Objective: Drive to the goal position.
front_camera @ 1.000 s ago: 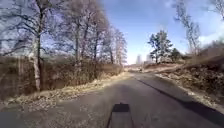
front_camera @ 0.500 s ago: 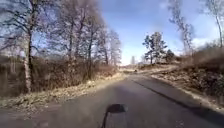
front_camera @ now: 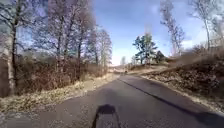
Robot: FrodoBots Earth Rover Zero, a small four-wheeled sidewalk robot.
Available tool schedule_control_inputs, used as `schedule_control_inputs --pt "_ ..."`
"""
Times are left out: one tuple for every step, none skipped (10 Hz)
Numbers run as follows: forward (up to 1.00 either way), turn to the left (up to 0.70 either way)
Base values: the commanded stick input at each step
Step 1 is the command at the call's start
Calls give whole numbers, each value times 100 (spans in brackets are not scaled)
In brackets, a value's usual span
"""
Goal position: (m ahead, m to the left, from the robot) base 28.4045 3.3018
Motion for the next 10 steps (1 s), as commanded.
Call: schedule_control_inputs --pt "70 -17" --pt "70 -15" --pt "70 -12" --pt "70 -5" --pt "70 -1" --pt "70 0" --pt "70 0" --pt "70 0" --pt "70 0" --pt "70 0"
